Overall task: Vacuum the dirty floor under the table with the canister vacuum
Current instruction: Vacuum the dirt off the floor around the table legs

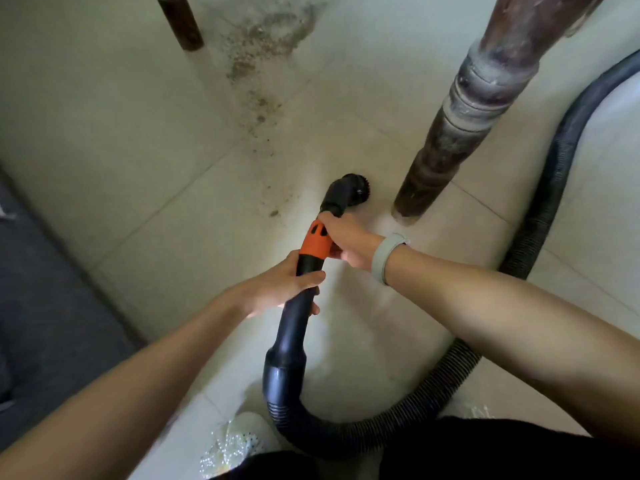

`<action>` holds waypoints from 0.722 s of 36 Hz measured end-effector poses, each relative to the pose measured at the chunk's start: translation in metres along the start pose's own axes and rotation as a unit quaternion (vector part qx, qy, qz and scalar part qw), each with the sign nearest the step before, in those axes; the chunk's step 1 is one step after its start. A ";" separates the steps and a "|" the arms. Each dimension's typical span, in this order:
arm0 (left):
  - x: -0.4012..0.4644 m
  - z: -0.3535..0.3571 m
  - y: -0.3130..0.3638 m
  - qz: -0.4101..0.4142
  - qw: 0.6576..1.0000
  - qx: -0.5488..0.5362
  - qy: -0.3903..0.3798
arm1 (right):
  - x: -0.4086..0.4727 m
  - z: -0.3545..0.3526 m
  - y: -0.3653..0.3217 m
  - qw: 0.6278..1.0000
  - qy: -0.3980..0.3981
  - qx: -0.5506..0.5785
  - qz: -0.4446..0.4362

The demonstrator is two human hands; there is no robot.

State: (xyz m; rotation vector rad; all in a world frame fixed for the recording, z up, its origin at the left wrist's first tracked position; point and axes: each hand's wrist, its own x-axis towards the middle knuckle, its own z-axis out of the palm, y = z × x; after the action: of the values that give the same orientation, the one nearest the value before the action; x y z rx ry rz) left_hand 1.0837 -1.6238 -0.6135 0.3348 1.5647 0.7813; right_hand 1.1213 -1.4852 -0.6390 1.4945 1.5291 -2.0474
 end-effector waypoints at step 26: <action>0.020 0.027 0.064 0.179 0.935 -0.282 0.118 | -0.015 -0.001 -0.117 0.938 -0.035 -0.272 -0.214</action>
State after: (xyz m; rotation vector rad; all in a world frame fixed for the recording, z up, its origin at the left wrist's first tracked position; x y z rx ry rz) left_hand 1.0919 -1.5571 -0.5864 0.1000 1.4349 1.5600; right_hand 1.0537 -1.4373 -0.5544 0.9294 2.2979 -1.6119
